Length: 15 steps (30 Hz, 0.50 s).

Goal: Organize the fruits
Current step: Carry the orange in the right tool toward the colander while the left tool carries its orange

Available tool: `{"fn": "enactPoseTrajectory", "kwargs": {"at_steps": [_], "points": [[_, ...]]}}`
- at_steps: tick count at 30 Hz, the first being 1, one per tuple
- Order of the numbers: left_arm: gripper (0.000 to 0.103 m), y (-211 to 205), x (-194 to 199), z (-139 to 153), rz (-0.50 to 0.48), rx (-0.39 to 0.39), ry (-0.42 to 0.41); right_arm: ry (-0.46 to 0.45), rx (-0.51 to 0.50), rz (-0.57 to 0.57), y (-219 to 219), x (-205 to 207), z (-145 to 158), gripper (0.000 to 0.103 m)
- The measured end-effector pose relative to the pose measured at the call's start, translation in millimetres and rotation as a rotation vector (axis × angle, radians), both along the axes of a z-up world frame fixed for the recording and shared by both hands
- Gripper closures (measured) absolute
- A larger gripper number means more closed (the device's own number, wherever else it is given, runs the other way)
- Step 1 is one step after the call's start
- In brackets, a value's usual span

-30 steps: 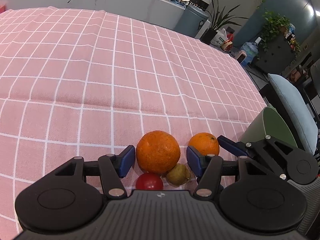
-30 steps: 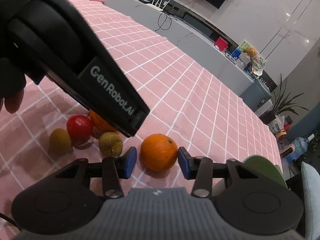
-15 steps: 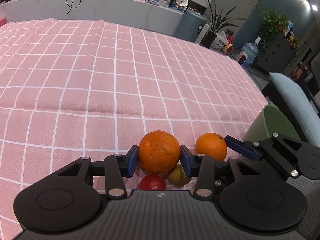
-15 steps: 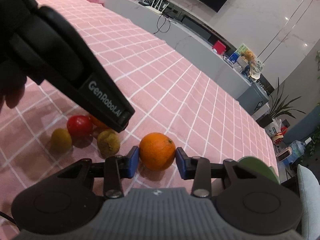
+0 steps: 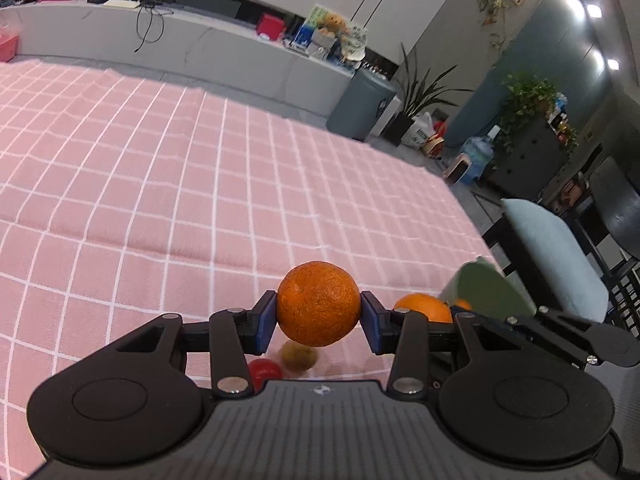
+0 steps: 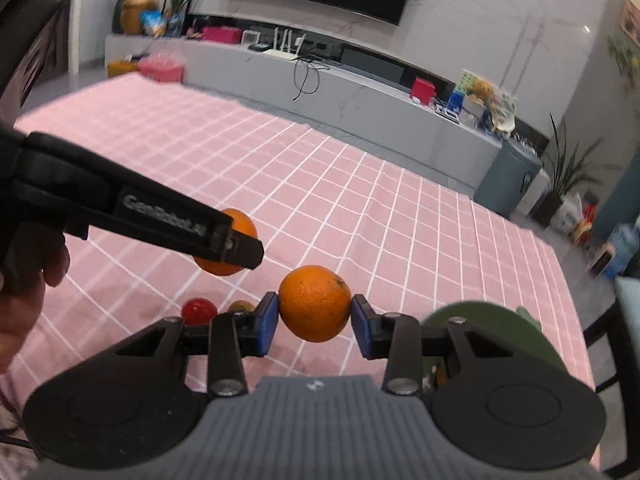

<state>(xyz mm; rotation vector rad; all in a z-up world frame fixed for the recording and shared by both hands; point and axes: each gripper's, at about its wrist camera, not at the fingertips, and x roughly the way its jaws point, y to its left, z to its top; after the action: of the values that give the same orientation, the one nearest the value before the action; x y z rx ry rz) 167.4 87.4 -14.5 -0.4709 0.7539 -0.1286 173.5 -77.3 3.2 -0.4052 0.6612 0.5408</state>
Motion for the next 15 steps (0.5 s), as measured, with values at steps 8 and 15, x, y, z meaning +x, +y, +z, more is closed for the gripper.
{"fn": "enactPoseTrajectory", "kwargs": {"at_steps": [8,15], "points": [[0.053,-32,-4,29,-0.074,-0.003,-0.029,0.019,0.101,-0.064,-40,-12,31,0.067],[0.053,-74,9,43,-0.182,0.013,-0.025,0.018,0.128,-0.145,-88,-14,45,0.067]]}}
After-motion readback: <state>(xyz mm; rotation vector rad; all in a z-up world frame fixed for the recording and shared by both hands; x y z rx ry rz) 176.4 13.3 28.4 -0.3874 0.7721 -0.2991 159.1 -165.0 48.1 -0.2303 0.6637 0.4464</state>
